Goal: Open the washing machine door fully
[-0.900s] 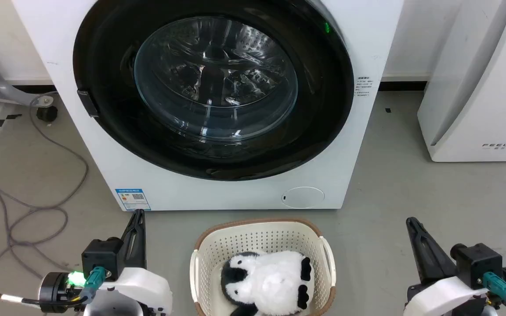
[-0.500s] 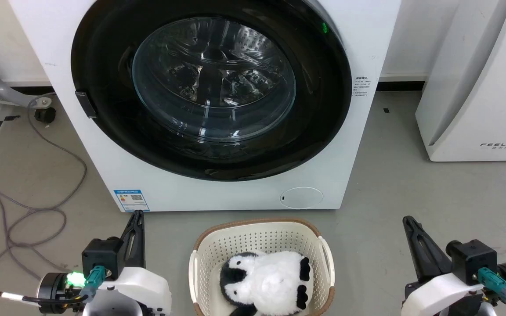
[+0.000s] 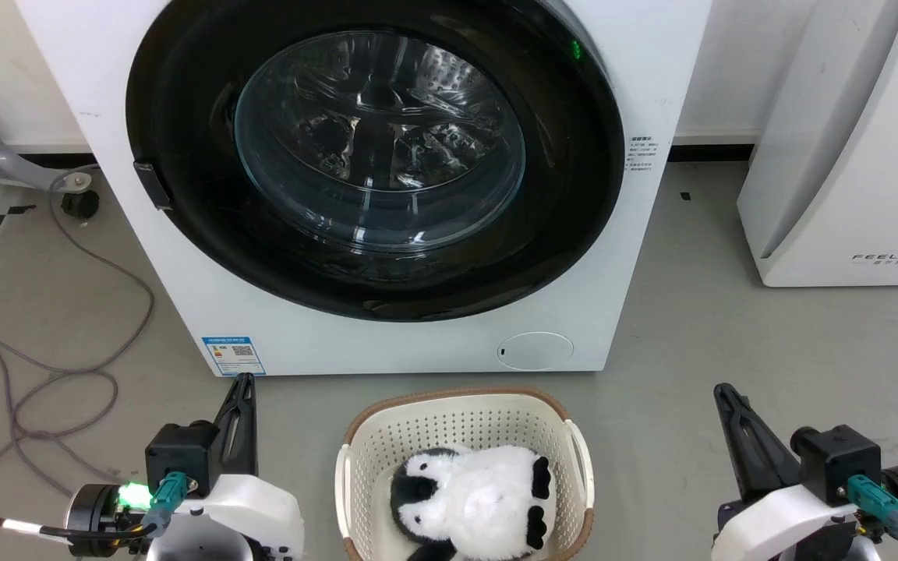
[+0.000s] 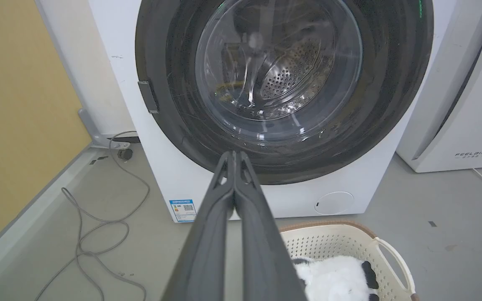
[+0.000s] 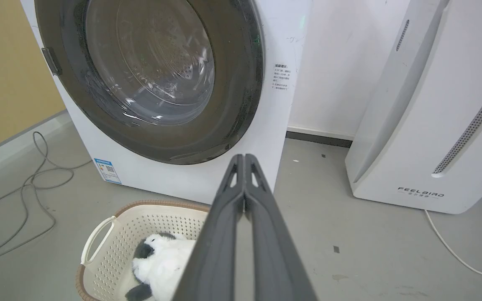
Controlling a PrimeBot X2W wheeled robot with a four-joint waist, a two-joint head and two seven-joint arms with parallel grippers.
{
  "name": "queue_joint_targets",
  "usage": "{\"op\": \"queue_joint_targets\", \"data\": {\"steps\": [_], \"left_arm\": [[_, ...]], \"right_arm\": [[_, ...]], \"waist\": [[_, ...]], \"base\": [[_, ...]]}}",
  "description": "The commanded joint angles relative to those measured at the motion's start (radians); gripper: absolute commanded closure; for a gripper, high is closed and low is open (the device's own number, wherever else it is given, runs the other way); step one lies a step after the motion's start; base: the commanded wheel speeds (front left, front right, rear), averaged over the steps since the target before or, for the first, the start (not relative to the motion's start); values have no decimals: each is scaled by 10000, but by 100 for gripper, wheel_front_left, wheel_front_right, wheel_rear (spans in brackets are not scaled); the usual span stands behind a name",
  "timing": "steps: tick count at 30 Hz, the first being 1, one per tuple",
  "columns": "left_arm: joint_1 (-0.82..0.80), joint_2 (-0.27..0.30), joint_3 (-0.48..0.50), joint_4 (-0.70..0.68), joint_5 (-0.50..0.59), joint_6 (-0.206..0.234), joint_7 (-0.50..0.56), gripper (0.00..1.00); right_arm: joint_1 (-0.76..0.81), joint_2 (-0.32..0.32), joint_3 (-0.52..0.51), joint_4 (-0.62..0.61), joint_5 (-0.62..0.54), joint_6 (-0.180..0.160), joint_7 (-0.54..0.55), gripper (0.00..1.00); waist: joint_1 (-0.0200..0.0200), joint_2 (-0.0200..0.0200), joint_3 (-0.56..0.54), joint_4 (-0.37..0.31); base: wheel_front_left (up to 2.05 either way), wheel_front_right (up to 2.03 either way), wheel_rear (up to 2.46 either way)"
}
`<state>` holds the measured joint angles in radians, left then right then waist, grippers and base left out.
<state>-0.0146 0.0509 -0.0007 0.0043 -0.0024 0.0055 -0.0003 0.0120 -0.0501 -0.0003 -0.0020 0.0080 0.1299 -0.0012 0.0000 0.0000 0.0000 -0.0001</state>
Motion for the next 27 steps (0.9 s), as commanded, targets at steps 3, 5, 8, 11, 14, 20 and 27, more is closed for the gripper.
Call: {"op": "queue_joint_targets", "data": {"steps": [3, 5, 8, 11, 14, 20, 27], "left_arm": [[146, -7, 7, -43, 24, -55, 3, 100], [146, -7, 7, -43, 24, -55, 3, 100], [146, -7, 7, -43, 24, -55, 3, 100], [146, -7, 7, -43, 24, -55, 3, 100], [-1, -4, 0, 4, -2, 5, -2, 0], [-12, -4, -35, 23, -20, 65, -67, 0], [-43, -4, -112, -8, -86, 218, -254, 0]], "right_arm": [[-120, -1, 3, 20, -80, 8, 12, 100], [-120, -1, 3, 20, -80, 8, 12, 100], [-120, -1, 3, 20, -80, 8, 12, 100], [-120, -1, 3, 20, -80, 8, 12, 100], [2, 0, 0, 0, 5, 0, -1, 0], [10, 0, -51, -19, 59, 0, -64, 0], [8, 0, -194, -203, 340, 1, -251, 0]], "waist": [[0, 0, 0, 1], [0, 0, 0, 1], [0, 0, 0, 1], [0, 0, 0, 1], [0, 0, 0, 0], [0, 0, 6, 0], [0, 0, 25, 1]], "base": [[0, 0, 0], [0, 0, 0], [0, 0, 0], [0, 0, 0], [0, 0, 0], [0, 0, 0], [0, 0, 0]]}}
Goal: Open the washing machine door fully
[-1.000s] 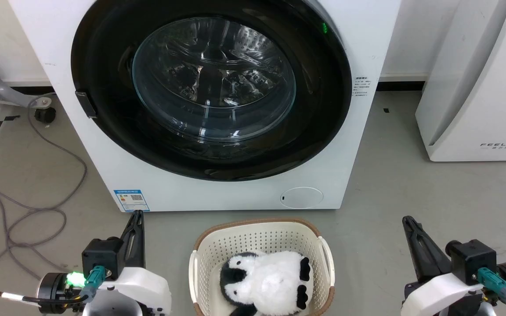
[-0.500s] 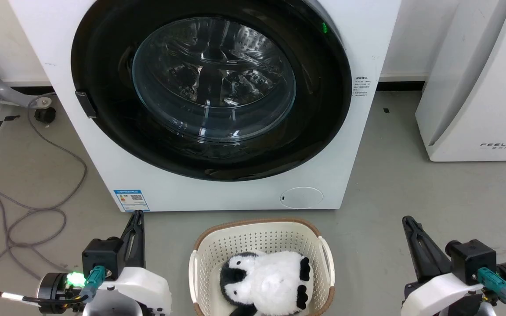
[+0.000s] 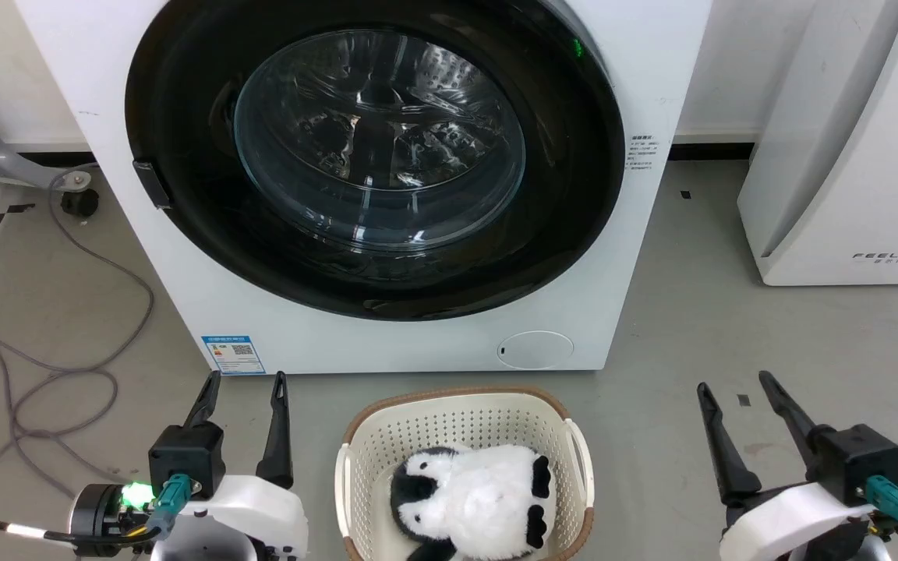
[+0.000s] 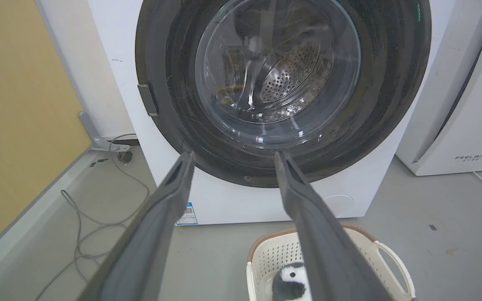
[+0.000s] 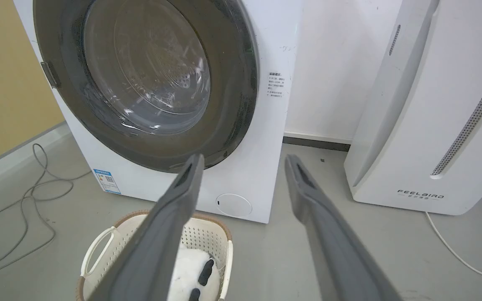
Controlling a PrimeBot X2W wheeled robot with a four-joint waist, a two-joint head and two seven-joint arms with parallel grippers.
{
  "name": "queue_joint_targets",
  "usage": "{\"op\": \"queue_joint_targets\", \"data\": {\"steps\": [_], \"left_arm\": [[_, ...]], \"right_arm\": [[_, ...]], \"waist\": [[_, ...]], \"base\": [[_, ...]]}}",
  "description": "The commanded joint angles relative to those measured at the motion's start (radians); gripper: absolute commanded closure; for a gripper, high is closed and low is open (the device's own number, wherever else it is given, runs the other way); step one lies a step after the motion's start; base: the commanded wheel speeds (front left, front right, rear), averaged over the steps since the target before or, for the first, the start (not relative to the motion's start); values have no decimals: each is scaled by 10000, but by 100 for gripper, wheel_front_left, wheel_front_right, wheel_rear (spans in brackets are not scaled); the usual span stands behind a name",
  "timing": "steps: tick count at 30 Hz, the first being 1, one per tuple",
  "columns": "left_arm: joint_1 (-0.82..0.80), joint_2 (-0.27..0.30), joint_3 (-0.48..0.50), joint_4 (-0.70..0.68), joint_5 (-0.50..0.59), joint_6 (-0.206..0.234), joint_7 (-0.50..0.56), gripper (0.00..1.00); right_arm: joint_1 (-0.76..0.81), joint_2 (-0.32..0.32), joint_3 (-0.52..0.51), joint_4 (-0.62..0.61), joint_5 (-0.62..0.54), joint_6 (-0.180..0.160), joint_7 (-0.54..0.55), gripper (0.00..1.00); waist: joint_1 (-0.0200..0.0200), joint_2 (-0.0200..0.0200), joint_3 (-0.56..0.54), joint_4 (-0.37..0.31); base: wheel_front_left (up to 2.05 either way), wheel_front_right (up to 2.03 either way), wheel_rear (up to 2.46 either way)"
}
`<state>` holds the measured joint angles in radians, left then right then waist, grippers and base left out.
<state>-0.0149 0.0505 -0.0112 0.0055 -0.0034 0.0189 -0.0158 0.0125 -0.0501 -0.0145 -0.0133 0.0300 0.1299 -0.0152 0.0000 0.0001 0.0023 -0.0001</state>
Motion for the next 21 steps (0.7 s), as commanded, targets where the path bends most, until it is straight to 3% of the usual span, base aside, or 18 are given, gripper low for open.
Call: {"op": "queue_joint_targets", "data": {"steps": [1, 21], "left_arm": [[-43, 0, -13, -24, -80, 98, -120, 0], [-73, -1, -129, -94, -161, 377, -517, 0]], "right_arm": [[2, 0, -70, -114, 156, 1, -132, 0], [7, 0, -280, -474, 834, 2, -528, 0]], "waist": [[0, -1, 5, 1], [0, -1, 40, 18]], "base": [[0, 0, 0], [0, 0, 0]]}}
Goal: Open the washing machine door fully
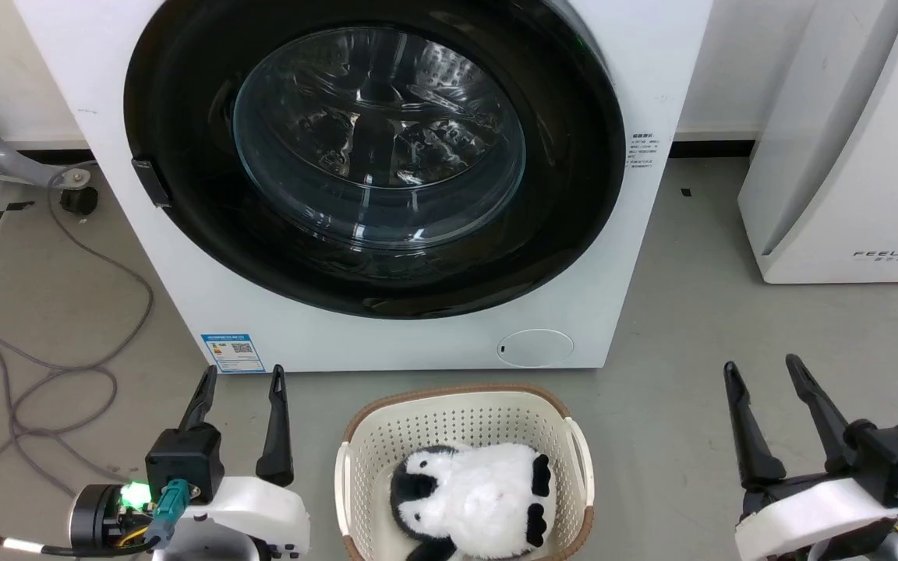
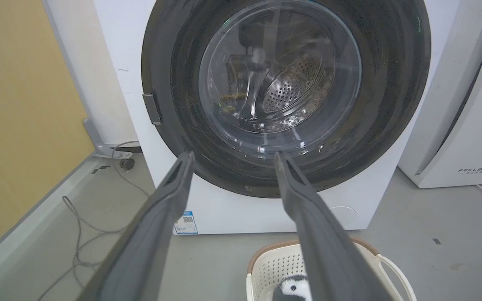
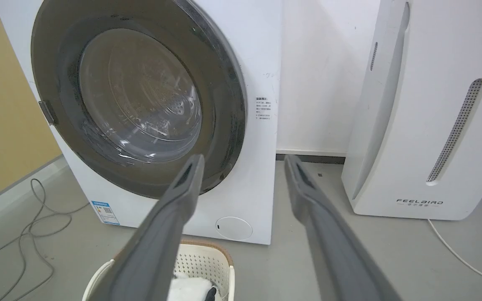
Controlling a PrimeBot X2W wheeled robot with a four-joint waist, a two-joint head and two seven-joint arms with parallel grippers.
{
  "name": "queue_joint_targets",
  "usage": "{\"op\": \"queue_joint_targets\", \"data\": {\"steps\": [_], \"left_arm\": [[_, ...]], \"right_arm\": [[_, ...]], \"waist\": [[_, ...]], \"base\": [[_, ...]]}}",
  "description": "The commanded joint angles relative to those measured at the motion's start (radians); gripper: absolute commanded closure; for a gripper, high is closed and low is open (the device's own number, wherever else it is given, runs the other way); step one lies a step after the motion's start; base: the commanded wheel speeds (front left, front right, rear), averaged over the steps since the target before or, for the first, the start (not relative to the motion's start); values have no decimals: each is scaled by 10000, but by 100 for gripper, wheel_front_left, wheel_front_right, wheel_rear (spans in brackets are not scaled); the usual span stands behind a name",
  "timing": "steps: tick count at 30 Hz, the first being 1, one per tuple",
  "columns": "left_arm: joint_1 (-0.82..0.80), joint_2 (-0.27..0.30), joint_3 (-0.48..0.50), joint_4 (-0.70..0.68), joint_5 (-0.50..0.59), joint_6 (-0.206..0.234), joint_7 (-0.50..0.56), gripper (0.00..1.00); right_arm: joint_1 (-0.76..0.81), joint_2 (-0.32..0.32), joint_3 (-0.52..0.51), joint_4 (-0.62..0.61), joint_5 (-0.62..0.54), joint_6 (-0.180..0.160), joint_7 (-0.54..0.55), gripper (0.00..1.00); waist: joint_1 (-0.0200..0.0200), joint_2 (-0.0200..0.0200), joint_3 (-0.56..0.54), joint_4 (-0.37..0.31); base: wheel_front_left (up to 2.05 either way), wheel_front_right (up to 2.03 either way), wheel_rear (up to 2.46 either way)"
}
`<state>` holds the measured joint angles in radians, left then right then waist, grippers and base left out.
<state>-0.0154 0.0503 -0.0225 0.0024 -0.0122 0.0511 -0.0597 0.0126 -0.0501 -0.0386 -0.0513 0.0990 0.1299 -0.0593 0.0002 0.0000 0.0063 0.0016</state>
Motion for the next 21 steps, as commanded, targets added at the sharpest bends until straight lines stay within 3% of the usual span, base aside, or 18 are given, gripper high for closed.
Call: {"op": "queue_joint_targets", "data": {"steps": [1, 2, 7, 21], "left_arm": [[-70, 1, -22, -64, -78, 69, -98, 0], [-73, 1, -29, -65, -86, 82, -119, 0], [-82, 1, -55, -68, -131, 153, -223, 0], [-95, 1, -130, -41, -239, 307, -515, 0]], "right_arm": [[1, 0, -50, -119, 185, 2, -108, 53], [-3, 0, -75, -126, 311, 2, -129, 100], [-17, 0, -191, -52, 1348, 2, -232, 100], [-82, 0, 18, 392, 6443, 3, -524, 100]], "waist": [[-2, 0, 3, 2], [-2, 0, 5, 3], [-2, 0, 9, 8], [-2, 0, 30, 38]], "base": [[0, 0, 0], [0, 0, 0], [0, 0, 0], [0, 0, 0]]}}
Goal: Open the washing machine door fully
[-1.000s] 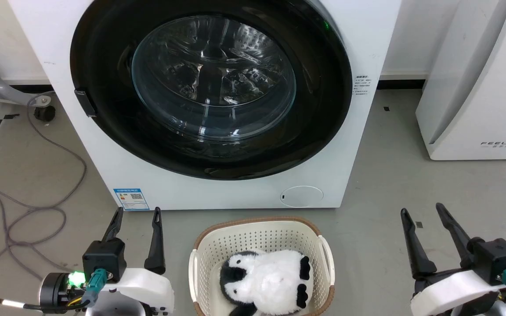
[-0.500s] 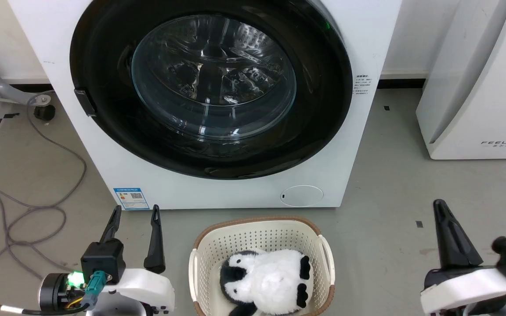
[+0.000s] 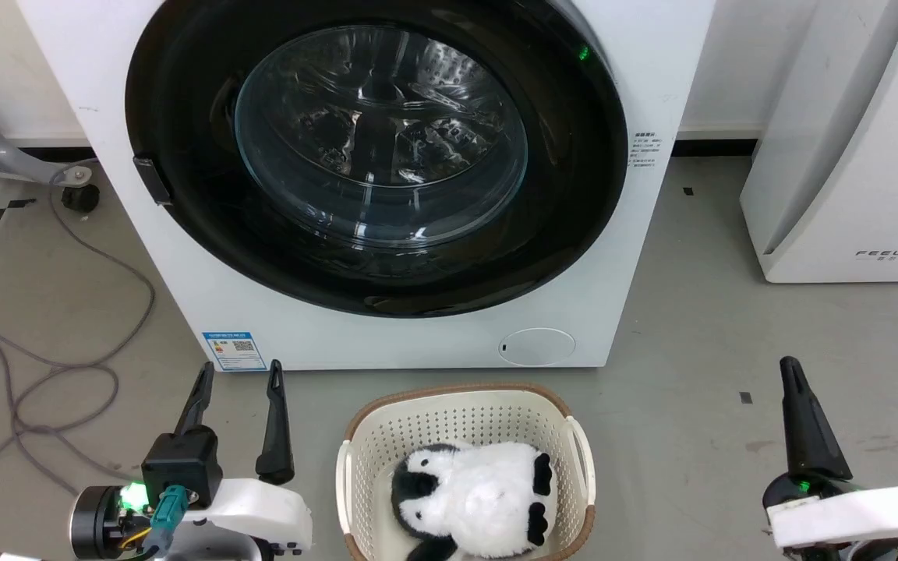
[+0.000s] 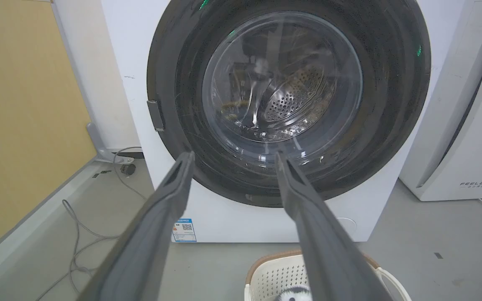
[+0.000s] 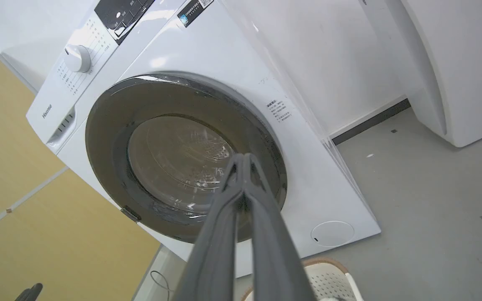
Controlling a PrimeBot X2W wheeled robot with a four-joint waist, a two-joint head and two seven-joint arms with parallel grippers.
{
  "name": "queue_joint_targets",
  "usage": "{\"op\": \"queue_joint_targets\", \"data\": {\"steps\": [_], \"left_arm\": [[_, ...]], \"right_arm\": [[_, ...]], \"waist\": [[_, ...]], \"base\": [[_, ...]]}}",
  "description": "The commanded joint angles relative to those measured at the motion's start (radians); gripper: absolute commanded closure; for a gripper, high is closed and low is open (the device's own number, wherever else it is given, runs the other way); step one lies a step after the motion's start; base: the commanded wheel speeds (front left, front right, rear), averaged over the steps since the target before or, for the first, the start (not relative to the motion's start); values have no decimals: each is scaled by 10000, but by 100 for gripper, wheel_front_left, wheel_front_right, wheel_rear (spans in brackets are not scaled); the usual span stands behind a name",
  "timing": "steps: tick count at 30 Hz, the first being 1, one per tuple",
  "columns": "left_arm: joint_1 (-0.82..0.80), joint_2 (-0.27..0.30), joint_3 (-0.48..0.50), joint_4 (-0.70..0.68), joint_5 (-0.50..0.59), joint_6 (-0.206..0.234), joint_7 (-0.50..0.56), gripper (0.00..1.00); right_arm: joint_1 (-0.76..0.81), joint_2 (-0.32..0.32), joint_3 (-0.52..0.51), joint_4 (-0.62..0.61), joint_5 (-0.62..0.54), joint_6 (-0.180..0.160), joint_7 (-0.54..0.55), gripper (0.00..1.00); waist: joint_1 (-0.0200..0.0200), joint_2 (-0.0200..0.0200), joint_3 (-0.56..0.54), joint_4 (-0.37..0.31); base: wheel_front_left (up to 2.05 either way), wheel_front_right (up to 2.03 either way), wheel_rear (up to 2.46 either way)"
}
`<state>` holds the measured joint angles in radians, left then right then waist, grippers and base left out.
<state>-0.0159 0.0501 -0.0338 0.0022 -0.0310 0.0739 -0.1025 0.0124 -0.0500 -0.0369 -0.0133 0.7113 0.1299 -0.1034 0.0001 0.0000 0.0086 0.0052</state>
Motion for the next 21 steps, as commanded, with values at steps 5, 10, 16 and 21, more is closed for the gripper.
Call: {"op": "queue_joint_targets", "data": {"steps": [5, 10, 16, 21], "left_arm": [[-123, 2, -39, -44, -46, 126, -192, 0], [-179, 2, -54, -55, -44, 168, -297, 0], [-296, 2, -77, -96, -46, 232, -423, 0], [-451, 2, -129, -131, -18, 249, -527, 0]], "right_arm": [[-214, -2, 71, 100, 1869, 4, -183, 100], [-520, -3, -177, 345, 2774, 4, -72, 100], [-1177, -114, -600, 896, 3688, 4, 218, 100], [-1894, -332, -848, 1365, 4281, 5, 437, 100]], "waist": [[-1, 0, 58, 39], [-1, 0, 163, 85], [-1, 0, 404, 164], [-1, 0, 679, 251]], "base": [[0, 0, 0], [0, 0, 0], [0, 0, 0], [0, 0, 0]]}}
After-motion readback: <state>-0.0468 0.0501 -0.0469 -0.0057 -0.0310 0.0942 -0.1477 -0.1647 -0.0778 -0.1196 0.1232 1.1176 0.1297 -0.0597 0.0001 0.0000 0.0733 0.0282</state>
